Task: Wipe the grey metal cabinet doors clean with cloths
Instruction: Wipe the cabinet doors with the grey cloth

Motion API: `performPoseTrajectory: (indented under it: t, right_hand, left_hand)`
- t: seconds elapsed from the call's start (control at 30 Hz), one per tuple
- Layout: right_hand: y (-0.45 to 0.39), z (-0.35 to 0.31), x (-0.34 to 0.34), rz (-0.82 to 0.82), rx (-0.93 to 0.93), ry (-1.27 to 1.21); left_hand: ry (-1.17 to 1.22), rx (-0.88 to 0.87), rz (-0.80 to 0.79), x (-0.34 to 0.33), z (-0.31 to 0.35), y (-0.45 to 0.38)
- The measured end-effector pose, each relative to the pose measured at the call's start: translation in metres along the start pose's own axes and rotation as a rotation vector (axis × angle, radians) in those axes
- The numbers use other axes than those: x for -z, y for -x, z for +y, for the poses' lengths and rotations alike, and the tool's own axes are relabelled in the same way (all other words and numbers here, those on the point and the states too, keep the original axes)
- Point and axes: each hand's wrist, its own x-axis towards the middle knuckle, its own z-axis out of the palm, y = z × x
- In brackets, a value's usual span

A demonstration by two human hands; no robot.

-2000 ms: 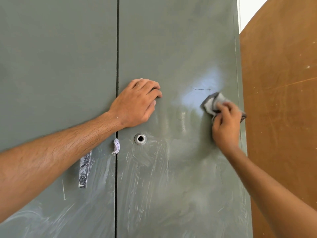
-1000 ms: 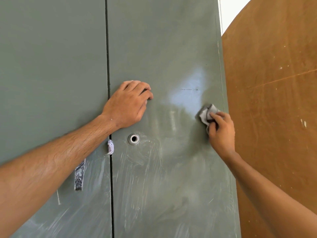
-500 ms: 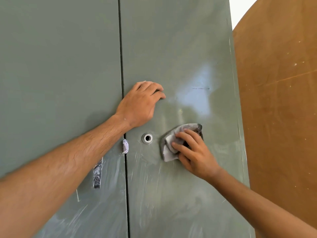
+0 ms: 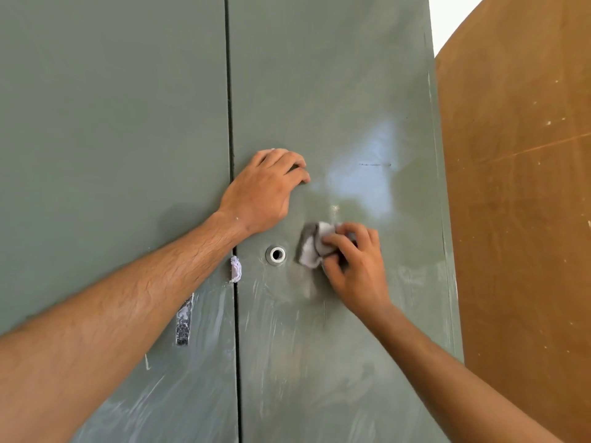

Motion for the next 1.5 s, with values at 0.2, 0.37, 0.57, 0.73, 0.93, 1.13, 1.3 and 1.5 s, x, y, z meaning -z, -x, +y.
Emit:
performPoseTrajectory:
  t: [0.2,0.37,0.57,0.73,0.93,1.13,1.3,1.5]
  right_hand:
    - [0.032,-0.029,-0.002,-0.107,0.266,-0.006]
    - [-0.004,-0.050,-0.011,-0.051,-0.140,-0.023]
    - [0.017,-0.052,0.000,-0.083,-0.009,-0.011]
    - [-0.004,-0.043,-0.005,-0.072,-0.074,0.002]
    - [-0.005,-0.040,-0.004,-0.174,0.120,-0.014]
    - [-0.001,-0.038,0.008,-0.199,0.247,-0.078]
    - [0.016,-0.054,-0.005,-0.085,0.118,-0.089]
    - [0.009,-0.090,-0.017,-0.093,0.145,-0.051]
  left_hand:
    - [0.016,-0.005,-0.007,0.001,0.000,0.001]
    - [-0.008,-0.002,0.003,0.002,0.001,0.001]
    - [-0.012,-0.004,0.000,0.003,0.000,0.001]
    - [-0.017,-0.007,0.010,0.003,0.000,0.002]
    - [-0.029,-0.016,0.041,-0.002,-0.003,0.001]
    - [-0.035,-0.014,0.039,-0.002,-0.001,0.001]
    - [-0.043,-0.005,0.044,-0.002,0.000,0.000]
    - [-0.037,-0.002,0.034,-0.001,0.000,0.000]
